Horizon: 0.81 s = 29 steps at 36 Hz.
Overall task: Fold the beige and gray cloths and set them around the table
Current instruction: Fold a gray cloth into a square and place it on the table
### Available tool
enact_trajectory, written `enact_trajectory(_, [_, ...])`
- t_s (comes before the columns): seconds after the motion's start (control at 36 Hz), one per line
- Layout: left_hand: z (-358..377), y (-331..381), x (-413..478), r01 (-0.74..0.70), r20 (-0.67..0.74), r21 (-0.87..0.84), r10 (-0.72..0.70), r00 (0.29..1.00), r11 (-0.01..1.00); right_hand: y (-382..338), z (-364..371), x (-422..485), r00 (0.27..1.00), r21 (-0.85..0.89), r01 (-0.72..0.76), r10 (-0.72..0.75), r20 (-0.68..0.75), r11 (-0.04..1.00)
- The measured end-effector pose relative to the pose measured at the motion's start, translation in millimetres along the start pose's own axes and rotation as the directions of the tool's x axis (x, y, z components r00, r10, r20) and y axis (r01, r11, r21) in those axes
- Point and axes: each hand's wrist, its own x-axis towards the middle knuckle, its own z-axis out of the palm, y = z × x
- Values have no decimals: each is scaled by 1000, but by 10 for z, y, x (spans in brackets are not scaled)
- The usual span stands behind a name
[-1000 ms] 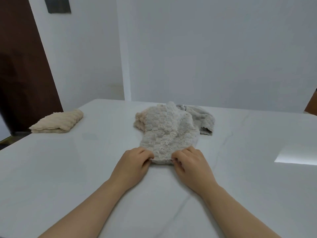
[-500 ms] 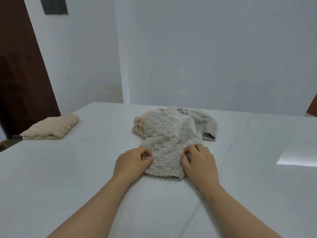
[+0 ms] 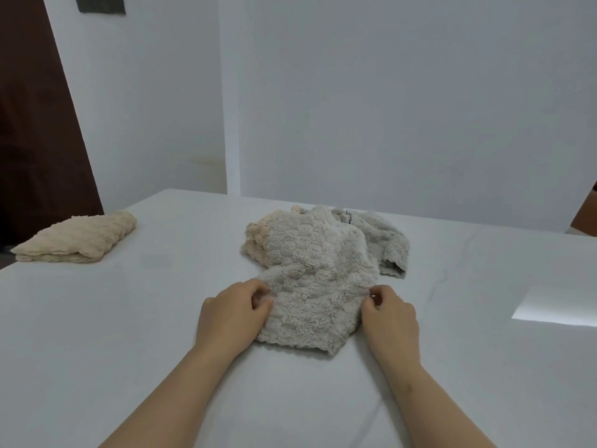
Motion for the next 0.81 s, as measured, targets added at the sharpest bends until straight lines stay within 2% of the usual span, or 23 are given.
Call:
enact_trajectory(0.11, [7, -2, -3, 70, -57, 138, -63, 996, 988, 13, -41, 16, 997, 69, -5, -1, 74, 998])
enact_trajectory(0.22, [11, -29, 15, 50, 8, 327, -56, 998, 944, -26, -57, 38, 985, -34, 12, -6, 173, 999])
enact_trajectory(0.28, [13, -35, 30, 29, 41, 337, -46, 998, 941, -65, -50, 27, 979, -110, 65, -42, 201, 992])
enact_trajectory(0.36, [8, -37, 57, 22, 50, 291, -38, 998, 956, -88, -45, 25, 975, -111, 98, -73, 212, 989])
enact_trajectory(0.42, [-8, -41, 79, 33, 45, 243, -46, 998, 969, -67, -52, 40, 973, -24, 92, -84, 215, 995])
enact_trajectory(0.5, [-63, -49, 89, 64, 27, 120, -67, 997, 991, -63, -63, 39, 972, 274, -8, -58, 229, 962])
enact_trajectory(0.56, [-104, -63, 88, 85, 0, 53, -85, 996, 995, -60, -73, 36, 984, 413, -67, -9, 181, 908])
enact_trajectory(0.58, [-128, -82, 90, 108, -20, 40, -108, 994, 993, -56, -87, 39, 991, 427, -73, 17, 134, 901])
enact_trajectory(0.67, [-231, -189, 97, 245, -71, 68, -241, 968, 967, -15, -118, 70, 999, 294, -47, 44, 19, 955])
enact_trajectory(0.75, [-297, -274, 93, 341, -68, 153, -335, 940, 927, 14, -102, 78, 998, 40, 1, -3, 58, 999])
enact_trajectory(0.81, [-295, -257, 93, 336, -77, 154, -328, 942, 929, -7, -60, 64, 993, -106, 49, -36, 116, 993])
